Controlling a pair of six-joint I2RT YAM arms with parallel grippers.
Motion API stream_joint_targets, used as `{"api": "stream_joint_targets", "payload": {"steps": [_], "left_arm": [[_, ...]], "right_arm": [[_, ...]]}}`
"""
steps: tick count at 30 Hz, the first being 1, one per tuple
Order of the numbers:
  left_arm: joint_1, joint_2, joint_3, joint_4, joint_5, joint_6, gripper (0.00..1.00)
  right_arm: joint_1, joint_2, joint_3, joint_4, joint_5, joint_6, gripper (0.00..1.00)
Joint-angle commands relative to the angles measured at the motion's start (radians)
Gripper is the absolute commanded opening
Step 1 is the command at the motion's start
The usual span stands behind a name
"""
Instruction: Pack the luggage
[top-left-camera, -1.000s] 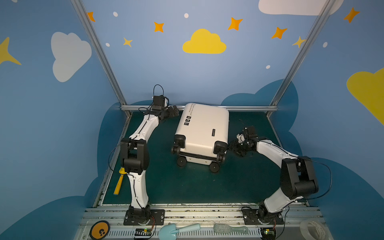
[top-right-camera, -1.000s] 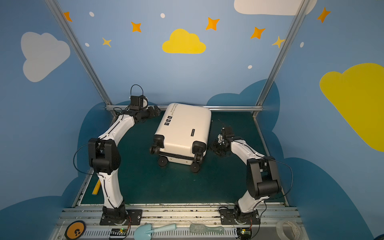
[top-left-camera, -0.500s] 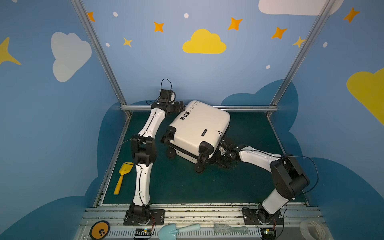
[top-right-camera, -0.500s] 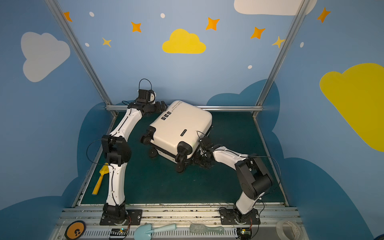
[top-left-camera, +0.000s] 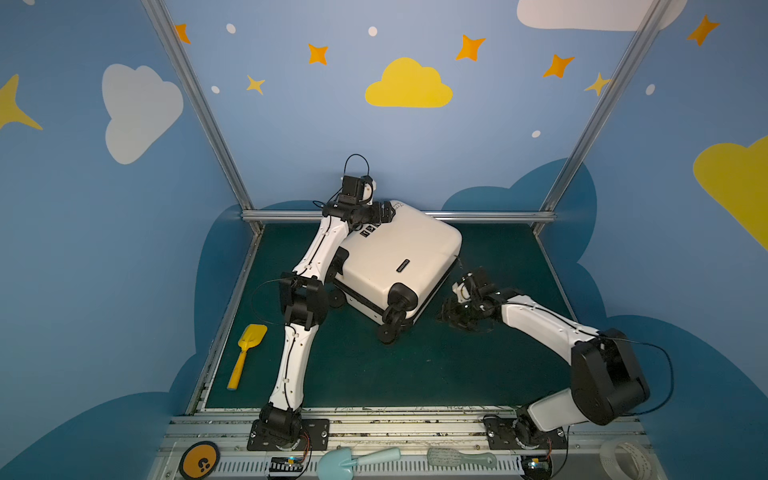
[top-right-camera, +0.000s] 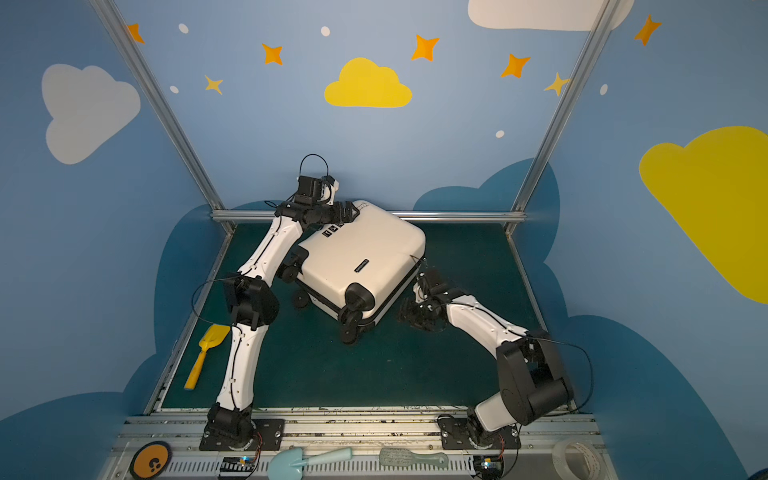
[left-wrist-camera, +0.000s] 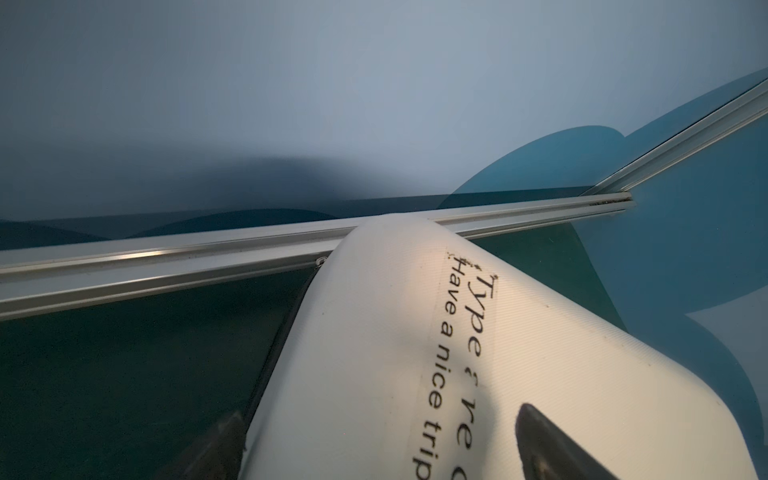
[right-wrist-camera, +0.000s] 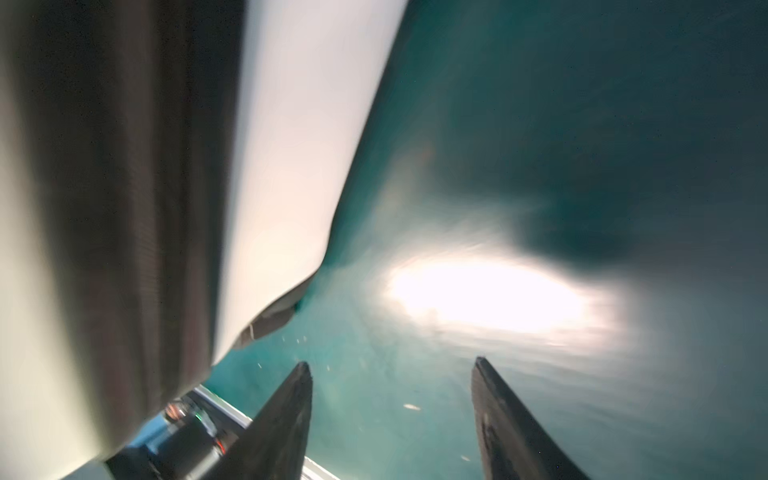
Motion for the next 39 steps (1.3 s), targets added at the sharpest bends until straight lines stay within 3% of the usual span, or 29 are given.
{"api": "stream_joint_targets", "payload": {"steps": [1,8,13,17,23,32,39], "left_arm": [[0.017,-0.054,0.014,-0.055,0.029,-0.056,1.0],[0.044,-0.289,-0.164,-0.071,0.019,-0.055,1.0],[0.045,-0.571,-0.55,0.045,0.025,-0.076,1.0],[0.049,-0.826,-0.92,0.194,0.015,-0.115,1.0],[0.068,-1.078,-1.255,0.249,-0.034,-0.155,1.0],[0.07,-1.292,-1.547,0.303,-0.011,-0.323,1.0],[0.067,-1.286,-1.614,0.385,0.036,-0.324,1.0]], "right_arm": [[-0.113,-0.07,-0.01,-0.094,-0.031,-0.076,0.62],[-0.371,-0.02,0.154,-0.096,-0.117,-0.059,0.61],[-0.446,0.145,0.381,-0.113,-0.166,-0.037,0.61],[-0.467,0.289,0.546,-0.125,-0.223,-0.016,0.6],[-0.471,0.452,0.721,-0.136,-0.239,-0.017,0.6],[-0.454,0.727,1.069,-0.213,-0.314,0.0,0.58],[-0.43,0.843,1.194,-0.151,-0.397,0.0,0.58]]}}
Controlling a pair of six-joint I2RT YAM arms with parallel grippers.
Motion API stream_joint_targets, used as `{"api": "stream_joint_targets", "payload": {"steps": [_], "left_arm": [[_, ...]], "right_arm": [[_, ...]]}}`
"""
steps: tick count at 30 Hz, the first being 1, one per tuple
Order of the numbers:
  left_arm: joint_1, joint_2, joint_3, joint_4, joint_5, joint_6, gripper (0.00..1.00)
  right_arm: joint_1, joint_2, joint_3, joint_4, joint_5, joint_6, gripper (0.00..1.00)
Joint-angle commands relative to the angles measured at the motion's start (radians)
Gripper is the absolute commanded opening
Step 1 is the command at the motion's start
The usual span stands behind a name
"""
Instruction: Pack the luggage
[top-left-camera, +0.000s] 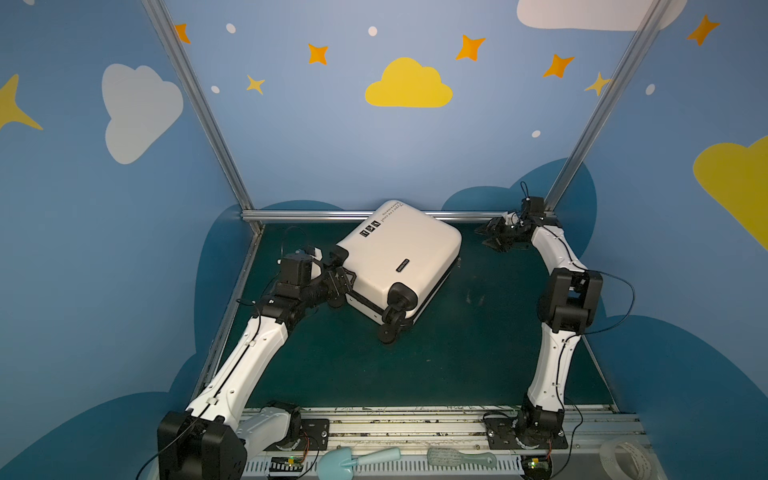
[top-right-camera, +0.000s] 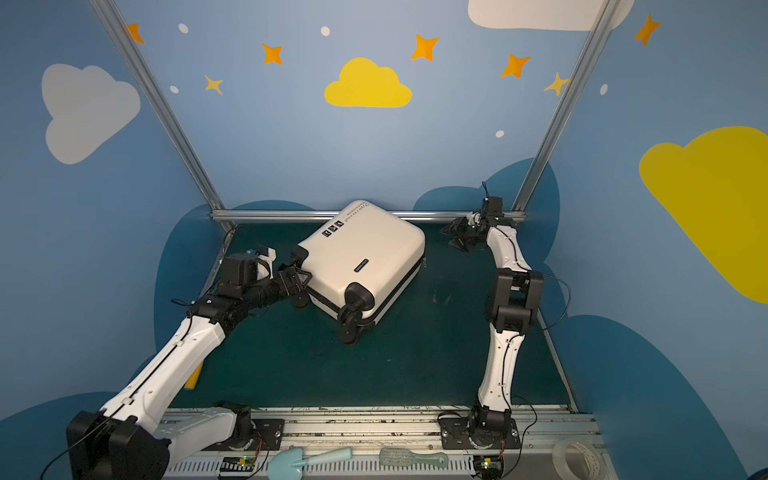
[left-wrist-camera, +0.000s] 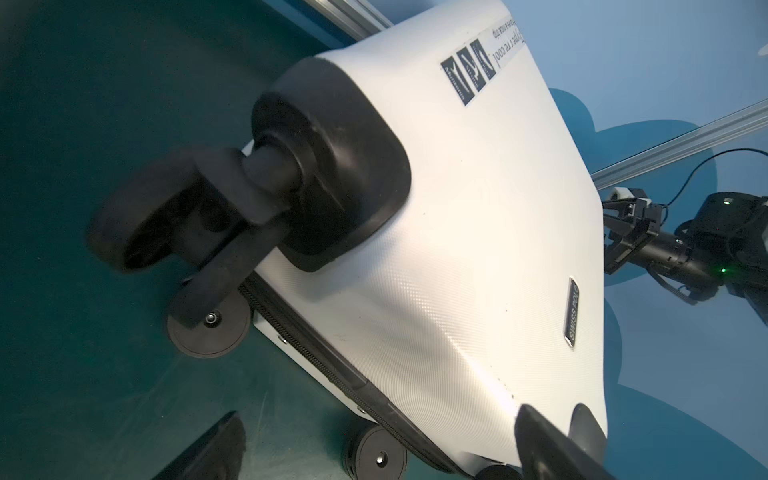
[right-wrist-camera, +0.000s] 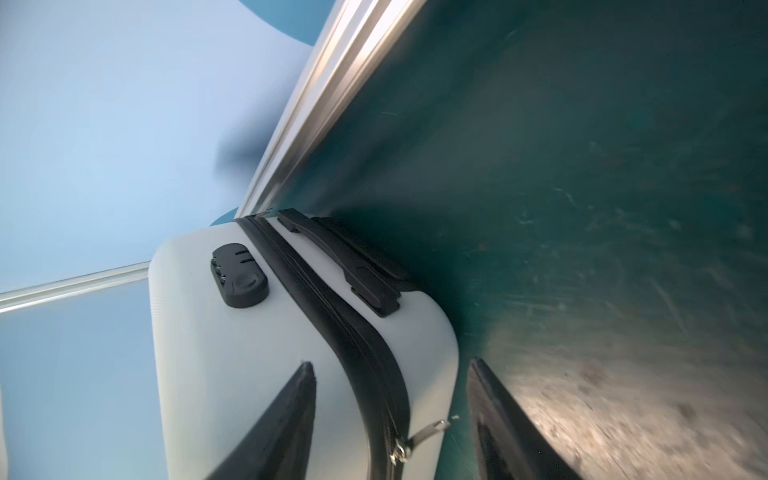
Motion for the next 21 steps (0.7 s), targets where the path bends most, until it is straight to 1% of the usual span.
{"api": "stream_joint_targets", "payload": {"steps": [1,5,9,15,18,21], "left_arm": [[0.0,0.028,0.001,0.084,0.042,0.0,1.0],[0.001,0.096,0.034,0.115,0.068,0.031,1.0],[0.003,0.153,0.066,0.132,0.071,0.048,1.0],[0.013,0.203,0.108,0.136,0.072,0.073,1.0],[0.016,0.216,0.126,0.126,0.075,0.086,1.0],[0.021,0.224,0.141,0.115,0.077,0.104,1.0]], "right_arm": [[0.022,0.043,0.061,0.014,-0.063,-0.008,0.58],[0.031,0.088,0.111,0.014,-0.099,-0.023,0.58],[0.049,0.103,0.111,0.026,-0.138,-0.037,0.57],[0.089,0.082,0.089,-0.034,-0.152,-0.126,0.55],[0.097,0.048,0.037,-0.064,-0.14,-0.16,0.53],[0.098,-0.006,-0.071,-0.033,-0.143,-0.177,0.51]]}}
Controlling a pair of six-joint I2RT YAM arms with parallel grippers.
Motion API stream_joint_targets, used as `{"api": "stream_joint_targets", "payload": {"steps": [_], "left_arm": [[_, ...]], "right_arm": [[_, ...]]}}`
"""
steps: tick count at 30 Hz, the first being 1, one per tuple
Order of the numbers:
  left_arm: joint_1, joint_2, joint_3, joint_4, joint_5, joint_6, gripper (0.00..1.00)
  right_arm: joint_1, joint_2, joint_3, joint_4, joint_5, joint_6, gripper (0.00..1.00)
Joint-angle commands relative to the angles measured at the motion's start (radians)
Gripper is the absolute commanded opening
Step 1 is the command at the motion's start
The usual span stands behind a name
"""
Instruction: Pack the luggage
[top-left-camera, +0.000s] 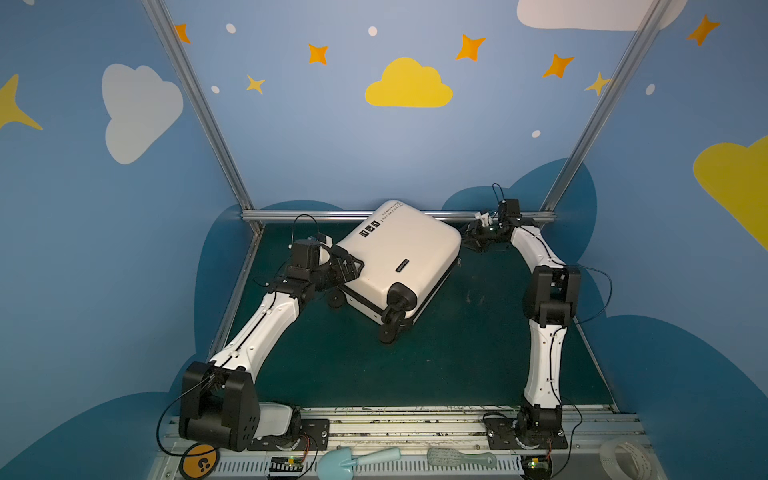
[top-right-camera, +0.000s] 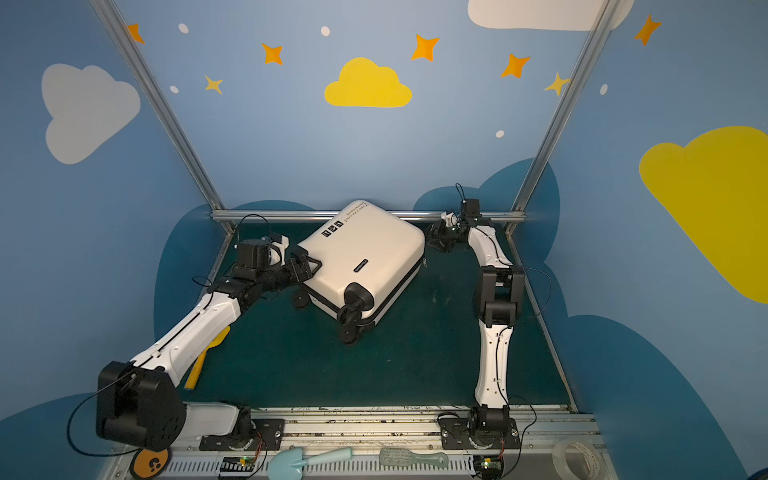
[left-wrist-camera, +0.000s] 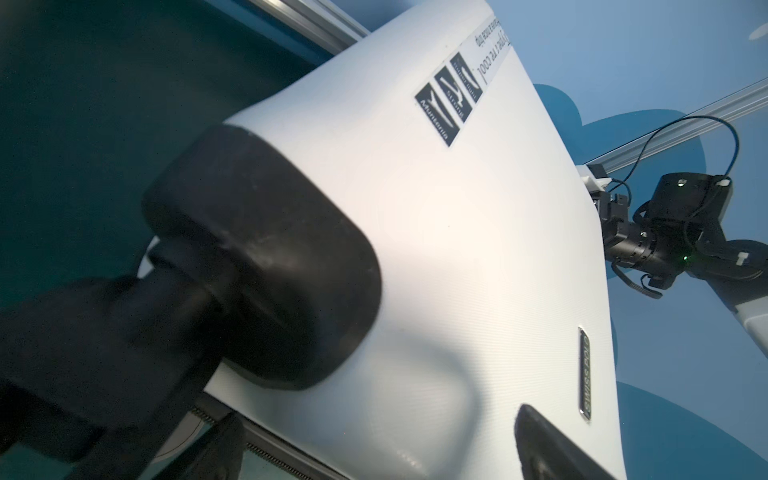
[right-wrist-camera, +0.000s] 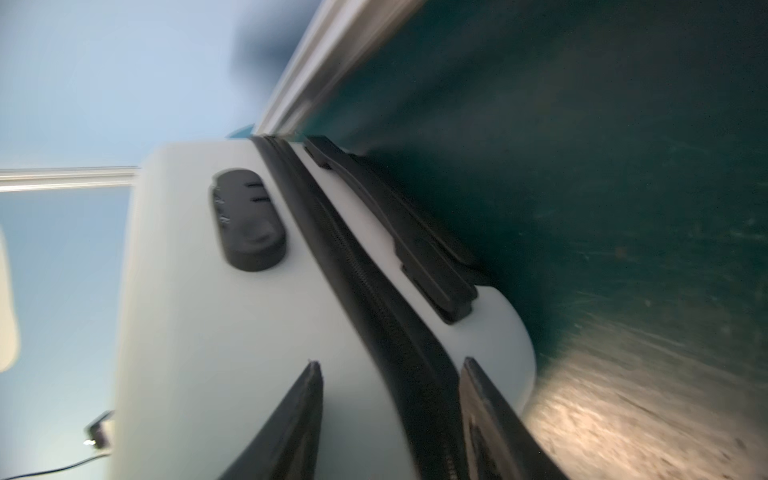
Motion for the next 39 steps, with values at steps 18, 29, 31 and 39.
{"api": "stream_joint_targets", "payload": {"steps": [18,29,31,39], "left_arm": [[0.021,0.015,0.16,-0.088,0.108,0.112,1.0],[0.021,0.22,0.432,-0.066,0.107,0.133,1.0],[0.021,0.296,0.52,-0.066,0.105,0.141,1.0],[0.021,0.648,0.899,-0.085,0.11,0.092,1.0]], "right_arm": [[0.015,-0.456,-0.636,0.146,0.029,-0.068,0.52],[-0.008,-0.691,-0.855,0.141,0.164,-0.053,0.56],[-0.007,-0.734,-0.9,0.147,0.171,-0.048,0.57],[-0.001,-0.879,-1.031,0.127,0.204,-0.042,0.59]]}}
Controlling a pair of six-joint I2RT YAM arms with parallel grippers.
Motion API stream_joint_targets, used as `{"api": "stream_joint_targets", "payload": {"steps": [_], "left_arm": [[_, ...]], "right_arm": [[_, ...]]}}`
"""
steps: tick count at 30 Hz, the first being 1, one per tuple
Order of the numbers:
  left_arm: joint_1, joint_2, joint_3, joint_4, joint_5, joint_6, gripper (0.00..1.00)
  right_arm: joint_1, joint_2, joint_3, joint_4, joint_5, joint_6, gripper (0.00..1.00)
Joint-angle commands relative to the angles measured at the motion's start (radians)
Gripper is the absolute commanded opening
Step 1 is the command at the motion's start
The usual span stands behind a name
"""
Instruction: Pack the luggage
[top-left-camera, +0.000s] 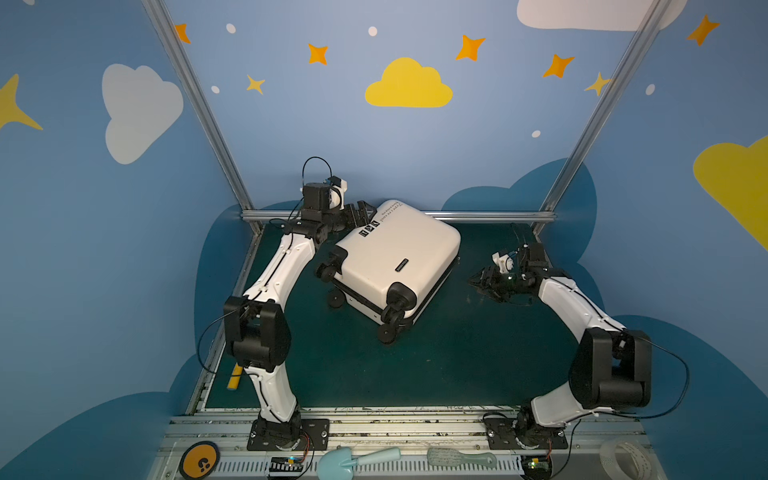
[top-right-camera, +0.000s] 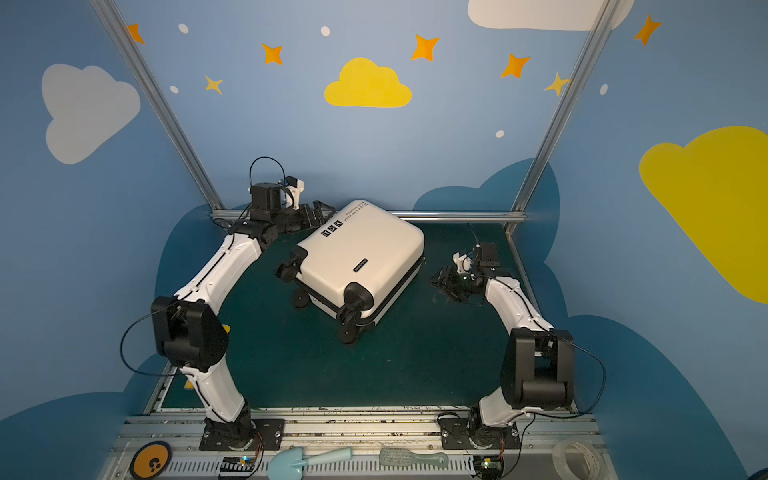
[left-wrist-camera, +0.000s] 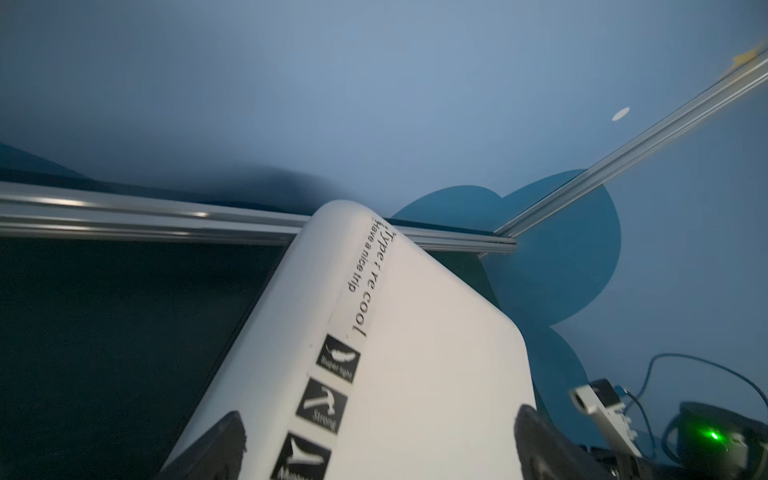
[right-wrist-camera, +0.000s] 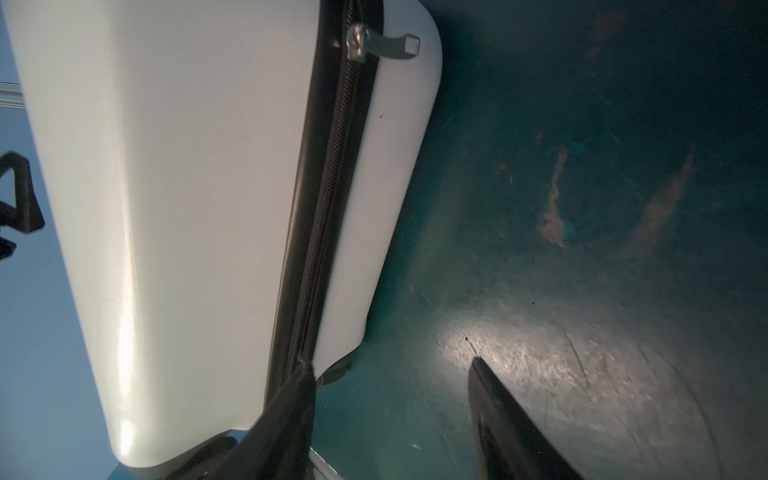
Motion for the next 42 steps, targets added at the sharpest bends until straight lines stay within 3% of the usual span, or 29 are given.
{"api": "stream_joint_targets", "payload": {"steps": [1,9,13,32,42], "left_arm": [[0.003,0.134,0.175,-0.046,0.013,-0.013,1.0],[-0.025,0.463,0.681,-0.266,0.071,-0.023,1.0],[-0.055,0.566,0.84,-0.336,0.088,-0.026,1.0],[-0.178,0.601,0.787,-0.385,0.148,-0.013,1.0],[-0.154,0.525,0.783,-0.387,-0.031,0.091,1.0]], "right_arm": [[0.008,-0.065,-0.042,-0.014,0.03,0.009,0.59],[0.01,-0.154,-0.094,-0.069,0.059,-0.01,0.59],[0.009,-0.182,-0.114,-0.08,0.071,-0.014,0.59],[0.006,-0.267,-0.161,-0.073,0.061,0.008,0.59],[0.006,-0.259,-0.159,-0.076,0.047,-0.001,0.59]]}}
